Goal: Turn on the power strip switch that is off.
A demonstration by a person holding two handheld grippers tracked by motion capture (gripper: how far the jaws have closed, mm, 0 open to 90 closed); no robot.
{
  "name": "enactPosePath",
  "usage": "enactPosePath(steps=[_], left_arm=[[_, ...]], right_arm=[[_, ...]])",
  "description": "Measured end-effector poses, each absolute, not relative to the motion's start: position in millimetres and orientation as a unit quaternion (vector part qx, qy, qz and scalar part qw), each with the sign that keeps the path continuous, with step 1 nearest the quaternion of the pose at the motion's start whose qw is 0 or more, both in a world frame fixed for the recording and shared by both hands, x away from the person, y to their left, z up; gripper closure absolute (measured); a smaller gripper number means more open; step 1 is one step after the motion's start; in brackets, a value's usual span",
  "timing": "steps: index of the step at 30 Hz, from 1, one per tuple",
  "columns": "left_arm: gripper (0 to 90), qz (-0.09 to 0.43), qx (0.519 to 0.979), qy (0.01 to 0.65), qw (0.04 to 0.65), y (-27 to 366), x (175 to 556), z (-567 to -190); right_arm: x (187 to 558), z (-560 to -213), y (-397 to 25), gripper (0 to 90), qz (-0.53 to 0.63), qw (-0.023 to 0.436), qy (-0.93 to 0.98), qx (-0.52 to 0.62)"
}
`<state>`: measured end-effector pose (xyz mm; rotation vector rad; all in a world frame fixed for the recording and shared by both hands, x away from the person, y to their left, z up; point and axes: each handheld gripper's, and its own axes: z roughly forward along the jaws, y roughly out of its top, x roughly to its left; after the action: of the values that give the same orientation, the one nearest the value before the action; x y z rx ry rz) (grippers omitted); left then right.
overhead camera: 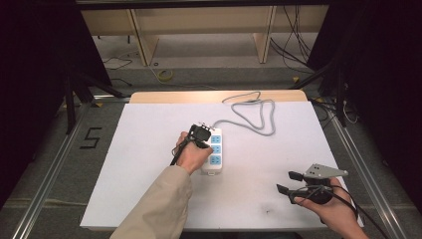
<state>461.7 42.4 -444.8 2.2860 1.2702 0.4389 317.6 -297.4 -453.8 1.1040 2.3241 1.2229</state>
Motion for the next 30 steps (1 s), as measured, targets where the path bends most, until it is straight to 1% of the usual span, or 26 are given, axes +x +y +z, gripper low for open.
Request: enactPosePath(steps=[14, 30], left_arm=[[90.0, 0.151, 0.837, 0.469, 0.237, 42.7, 464.6, -443.3], [90.0, 0.153, 0.84, 0.471, 0.22, 38.1, 468.4, -441.0]], right_arm=[[318.0, -453.9, -297.6, 33.2, 0.425, 0.143, 0.807, 0.384], [318.3, -453.8, -298.7, 33.2, 0.424, 0.145, 0.808, 0.384]])
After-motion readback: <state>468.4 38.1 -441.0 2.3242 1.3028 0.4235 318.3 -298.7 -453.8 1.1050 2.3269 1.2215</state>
